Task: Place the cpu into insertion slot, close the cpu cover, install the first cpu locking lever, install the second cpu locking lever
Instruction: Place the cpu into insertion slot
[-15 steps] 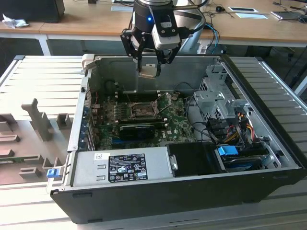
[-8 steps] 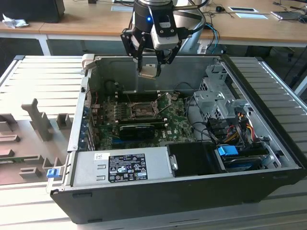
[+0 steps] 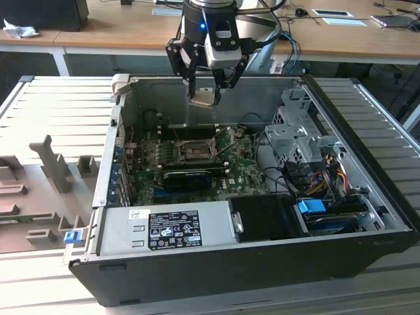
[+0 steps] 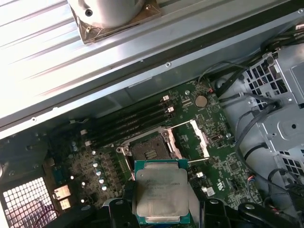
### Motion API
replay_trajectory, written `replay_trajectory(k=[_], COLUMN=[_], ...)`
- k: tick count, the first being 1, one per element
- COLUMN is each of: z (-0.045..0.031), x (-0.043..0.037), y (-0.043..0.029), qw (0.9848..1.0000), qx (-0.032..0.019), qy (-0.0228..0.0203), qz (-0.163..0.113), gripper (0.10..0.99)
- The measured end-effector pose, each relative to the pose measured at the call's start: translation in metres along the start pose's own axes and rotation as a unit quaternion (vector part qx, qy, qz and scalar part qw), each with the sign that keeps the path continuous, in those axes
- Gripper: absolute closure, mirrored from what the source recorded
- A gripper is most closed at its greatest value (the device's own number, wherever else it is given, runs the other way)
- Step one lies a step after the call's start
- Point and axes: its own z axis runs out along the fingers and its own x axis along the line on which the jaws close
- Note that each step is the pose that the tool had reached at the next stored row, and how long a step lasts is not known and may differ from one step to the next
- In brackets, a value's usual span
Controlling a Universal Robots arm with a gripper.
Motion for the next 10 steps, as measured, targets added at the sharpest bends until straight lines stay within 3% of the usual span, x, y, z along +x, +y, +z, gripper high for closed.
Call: replay_trajectory(k=[10], z=[0.0006], x=[0.0000], y=[0.0000], qw=[0.9997], qx=[-0.0005], qy=[-0.0021], qz=[0.024], gripper=[0.561])
